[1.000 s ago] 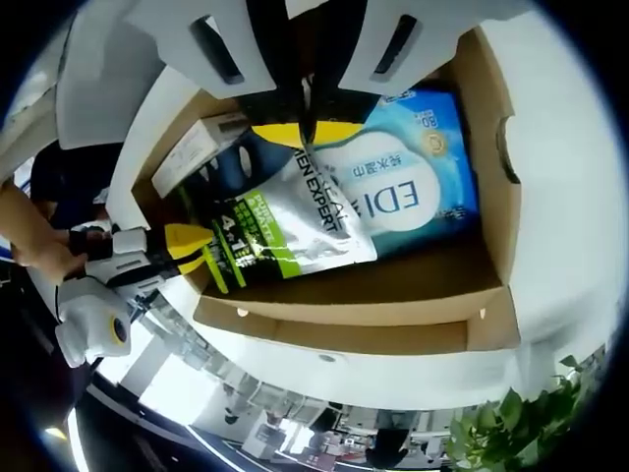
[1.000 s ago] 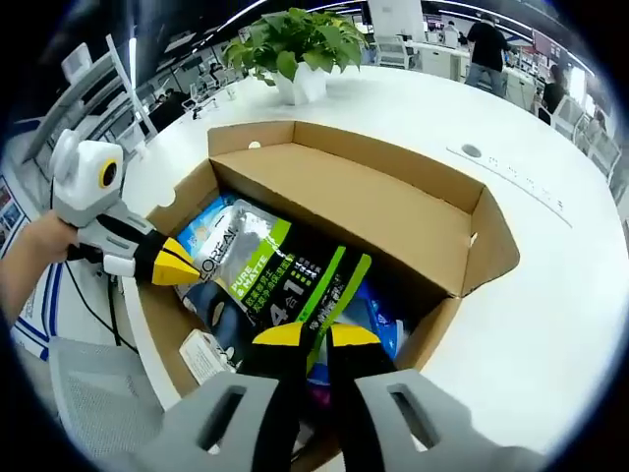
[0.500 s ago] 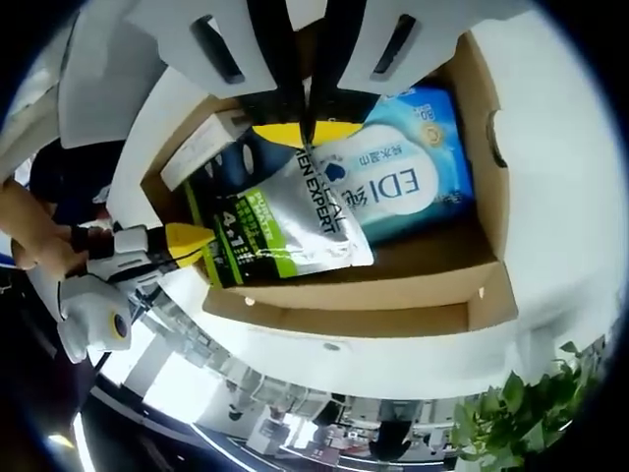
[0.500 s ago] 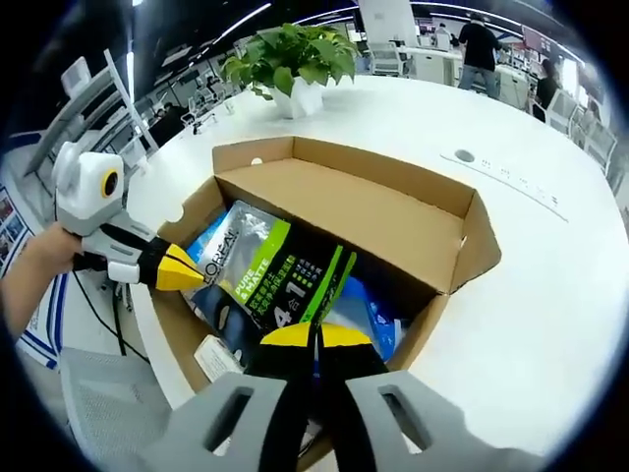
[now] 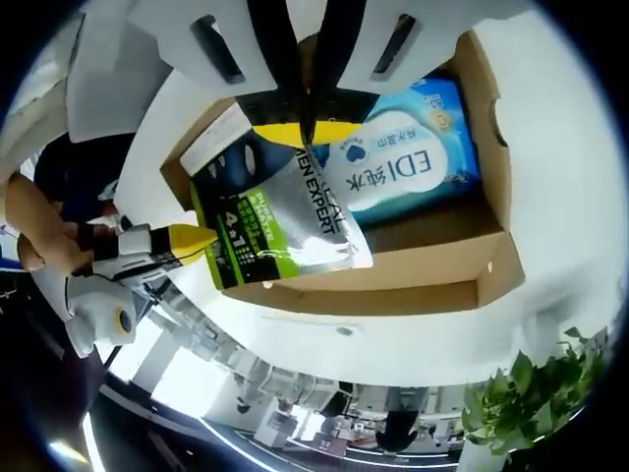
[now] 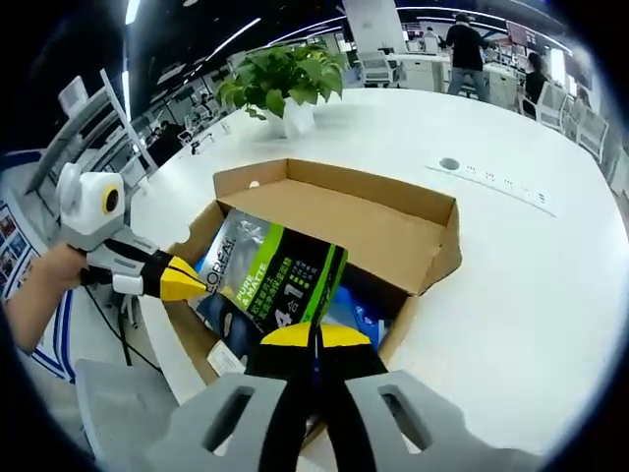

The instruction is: Operate the shoe box by opening the lid, removing the specified soft item, and placing it in the target area until the item is outside and the box remains undamaged.

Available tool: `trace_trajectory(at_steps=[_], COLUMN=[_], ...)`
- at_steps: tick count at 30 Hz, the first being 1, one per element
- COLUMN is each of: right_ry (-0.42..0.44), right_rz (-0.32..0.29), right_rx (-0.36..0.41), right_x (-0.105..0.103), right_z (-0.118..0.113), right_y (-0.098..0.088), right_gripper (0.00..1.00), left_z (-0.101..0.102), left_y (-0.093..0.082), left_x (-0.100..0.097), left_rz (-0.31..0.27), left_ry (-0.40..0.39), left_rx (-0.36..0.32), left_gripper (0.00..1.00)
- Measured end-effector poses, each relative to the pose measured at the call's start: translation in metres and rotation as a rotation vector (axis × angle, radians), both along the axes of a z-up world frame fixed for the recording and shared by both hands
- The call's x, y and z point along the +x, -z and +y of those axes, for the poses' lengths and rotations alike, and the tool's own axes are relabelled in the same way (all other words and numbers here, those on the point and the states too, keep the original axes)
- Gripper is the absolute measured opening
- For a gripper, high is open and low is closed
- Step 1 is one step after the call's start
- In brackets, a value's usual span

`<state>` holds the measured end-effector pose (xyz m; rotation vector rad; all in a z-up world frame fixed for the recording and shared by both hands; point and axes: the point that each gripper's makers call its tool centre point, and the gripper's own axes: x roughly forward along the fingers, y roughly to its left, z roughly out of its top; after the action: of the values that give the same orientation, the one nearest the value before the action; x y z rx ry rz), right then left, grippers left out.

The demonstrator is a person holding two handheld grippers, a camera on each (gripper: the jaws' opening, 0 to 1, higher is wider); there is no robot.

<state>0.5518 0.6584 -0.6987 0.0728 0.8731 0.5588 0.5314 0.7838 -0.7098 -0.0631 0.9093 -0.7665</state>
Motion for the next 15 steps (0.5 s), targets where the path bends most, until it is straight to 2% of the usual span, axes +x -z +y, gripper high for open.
trace_trajectory(at_steps=[15], right_ry=[0.043], right_rz=[-0.014], right_rx=[0.005], right_x=[-0.005], right_z=[-0.031], right_y=[-0.017], right_gripper=[0.00], left_z=[-0.033], left_y=[-0.019], left_x=[0.000], left_rz=[-0.031], left_ry=[0.052], left_rx=[-0.020], left_gripper=[0.00])
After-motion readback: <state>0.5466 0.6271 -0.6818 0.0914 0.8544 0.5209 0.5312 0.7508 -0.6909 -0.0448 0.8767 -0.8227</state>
